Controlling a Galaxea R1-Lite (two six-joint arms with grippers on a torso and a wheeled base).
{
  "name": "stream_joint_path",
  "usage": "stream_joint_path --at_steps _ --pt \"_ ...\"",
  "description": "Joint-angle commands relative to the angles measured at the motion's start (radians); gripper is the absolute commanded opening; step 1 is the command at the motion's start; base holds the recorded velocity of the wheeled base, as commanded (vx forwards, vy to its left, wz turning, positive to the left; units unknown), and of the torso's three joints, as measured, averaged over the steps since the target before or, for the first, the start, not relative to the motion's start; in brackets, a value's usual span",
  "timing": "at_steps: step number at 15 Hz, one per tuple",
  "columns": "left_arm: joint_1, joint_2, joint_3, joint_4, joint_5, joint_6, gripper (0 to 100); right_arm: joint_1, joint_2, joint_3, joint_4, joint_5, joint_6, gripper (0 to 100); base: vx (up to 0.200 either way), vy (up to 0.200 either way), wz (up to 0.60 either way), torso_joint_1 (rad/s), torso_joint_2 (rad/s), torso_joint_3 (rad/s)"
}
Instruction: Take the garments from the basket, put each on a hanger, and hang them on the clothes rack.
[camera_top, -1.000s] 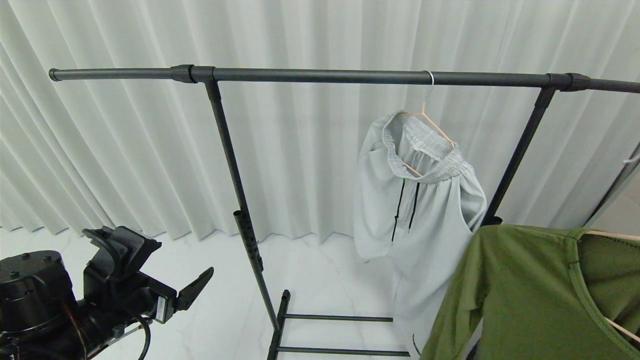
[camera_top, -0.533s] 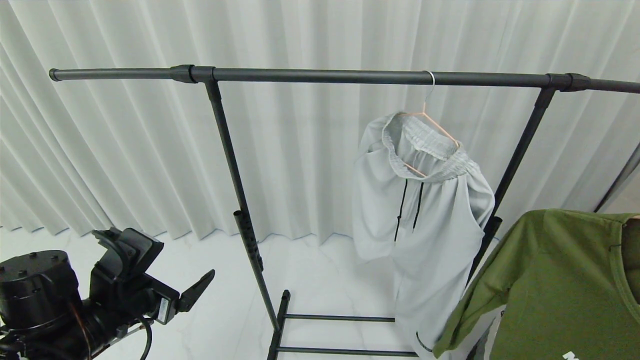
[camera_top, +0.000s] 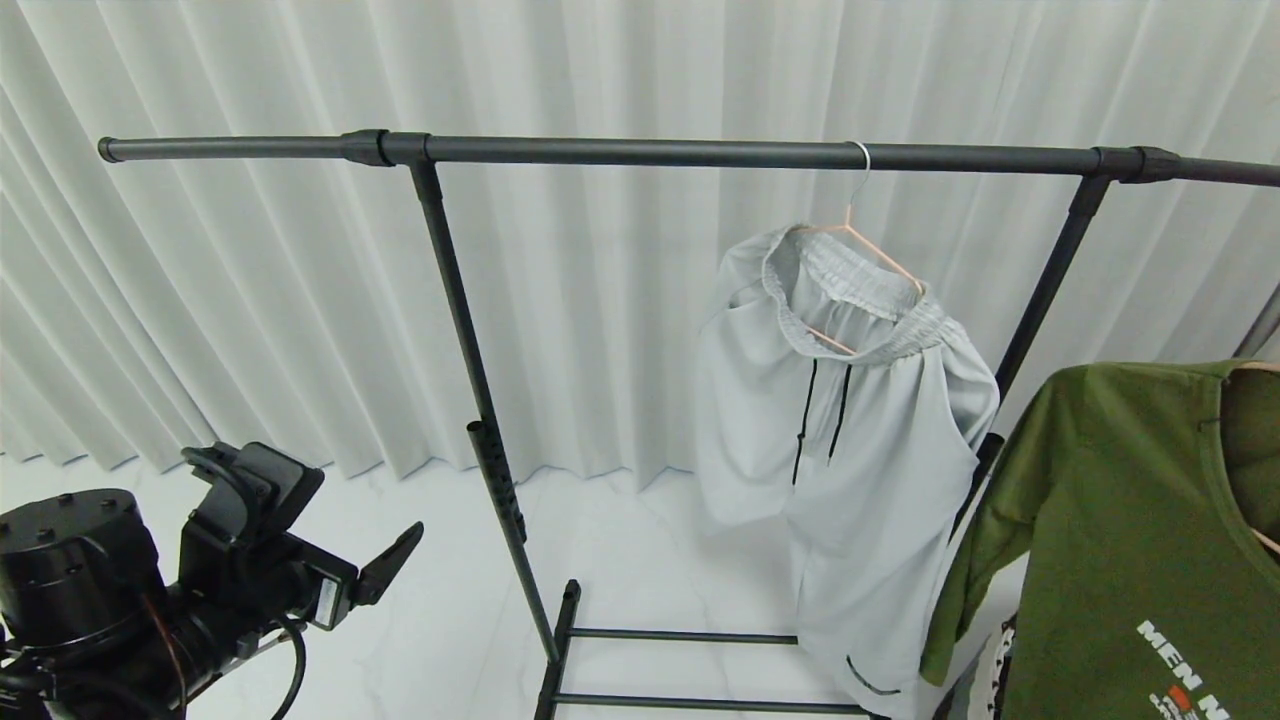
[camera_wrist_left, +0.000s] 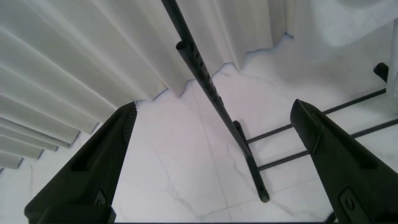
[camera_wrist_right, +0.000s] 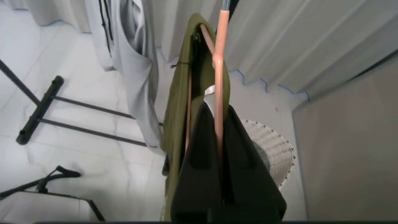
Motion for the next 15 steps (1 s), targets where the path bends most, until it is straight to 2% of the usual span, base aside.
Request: stream_joint_path --at_steps 1,4,9,15 --pt "0.0 0.001 -0.007 0.0 0.001 0.0 100 0.001 0.077 -0.003 -0.032 0.005 0.0 0 0.0 0.0 0.0 0.0 0.0 0.0" --pt "0.0 0.001 -0.011 0.0 0.001 0.0 100 -0.002 0.159 -0.035 -0.109 0.04 0.001 0 0.0 0.0 0.0 0.0 0.0 0.0" --pt "-0.002 -0.004 -0.007 0.0 0.001 -0.007 100 -0.002 0.253 -0.097 -0.173 0.049 0.003 0 0.0 0.0 0.0 0.0 0.0 0.0" --pt "-0.002 -0.007 -0.01 0.0 0.001 -0.007 100 -0.004 0.302 -0.134 -0.201 0.049 0.003 0 0.2 0.0 0.0 0.003 0.0 0.002"
